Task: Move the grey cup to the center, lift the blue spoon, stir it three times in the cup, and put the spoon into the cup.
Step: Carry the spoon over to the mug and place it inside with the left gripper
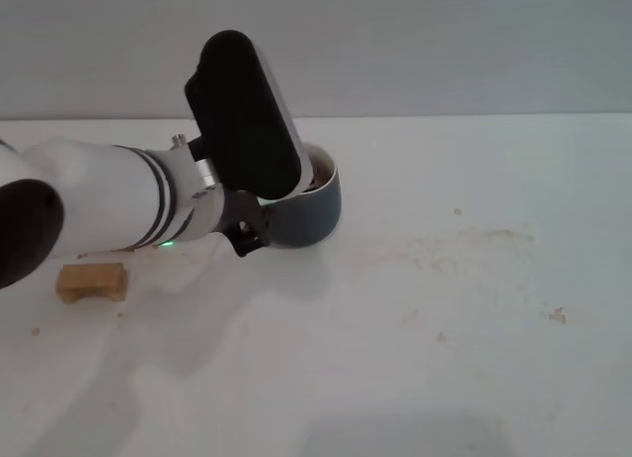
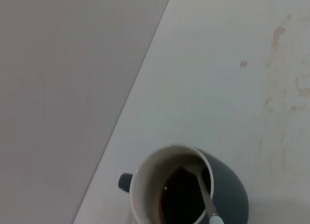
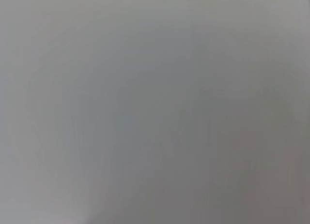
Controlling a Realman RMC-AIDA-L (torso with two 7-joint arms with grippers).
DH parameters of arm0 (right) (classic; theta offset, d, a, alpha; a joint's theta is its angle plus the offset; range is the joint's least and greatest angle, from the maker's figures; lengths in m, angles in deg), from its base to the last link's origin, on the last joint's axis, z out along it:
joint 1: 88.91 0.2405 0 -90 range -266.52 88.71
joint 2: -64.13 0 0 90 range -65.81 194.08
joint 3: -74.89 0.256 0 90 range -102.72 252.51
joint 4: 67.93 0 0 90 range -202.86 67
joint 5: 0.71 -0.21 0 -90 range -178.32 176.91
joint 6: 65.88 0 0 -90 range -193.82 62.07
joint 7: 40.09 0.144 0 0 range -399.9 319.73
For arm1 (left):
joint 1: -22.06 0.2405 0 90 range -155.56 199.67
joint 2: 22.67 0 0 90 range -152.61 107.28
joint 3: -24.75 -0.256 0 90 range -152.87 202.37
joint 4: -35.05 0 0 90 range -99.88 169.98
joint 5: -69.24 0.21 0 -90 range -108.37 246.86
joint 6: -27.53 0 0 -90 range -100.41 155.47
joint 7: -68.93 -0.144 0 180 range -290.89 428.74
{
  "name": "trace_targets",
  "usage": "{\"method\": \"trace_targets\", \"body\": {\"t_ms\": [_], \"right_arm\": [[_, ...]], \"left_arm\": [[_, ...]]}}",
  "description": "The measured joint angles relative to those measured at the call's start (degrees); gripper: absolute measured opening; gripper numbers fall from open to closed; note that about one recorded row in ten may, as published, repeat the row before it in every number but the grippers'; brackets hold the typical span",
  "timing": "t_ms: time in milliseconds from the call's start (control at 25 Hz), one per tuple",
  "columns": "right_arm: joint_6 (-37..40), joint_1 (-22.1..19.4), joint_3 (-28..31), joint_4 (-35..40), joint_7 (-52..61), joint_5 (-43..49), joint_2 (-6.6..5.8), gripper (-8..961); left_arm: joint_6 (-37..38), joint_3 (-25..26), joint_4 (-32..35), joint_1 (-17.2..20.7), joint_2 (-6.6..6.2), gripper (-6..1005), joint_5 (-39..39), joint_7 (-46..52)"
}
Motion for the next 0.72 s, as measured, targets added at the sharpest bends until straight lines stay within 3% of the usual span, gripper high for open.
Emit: {"method": "trace_targets", "body": {"t_ms": [320,720], "right_arm": [[0.0,0.2,-0.1,-0.2,0.0,0.1,0.01,-1],[-0.2,-0.1,-0.1,-0.2,0.0,0.1,0.02,-1]], "left_arm": [[0.4,2.6,-0.6,1.4,-0.04,188,0.0,-0.8],[2.3,4.0,3.2,-1.2,0.01,188,0.0,-0.9]]}}
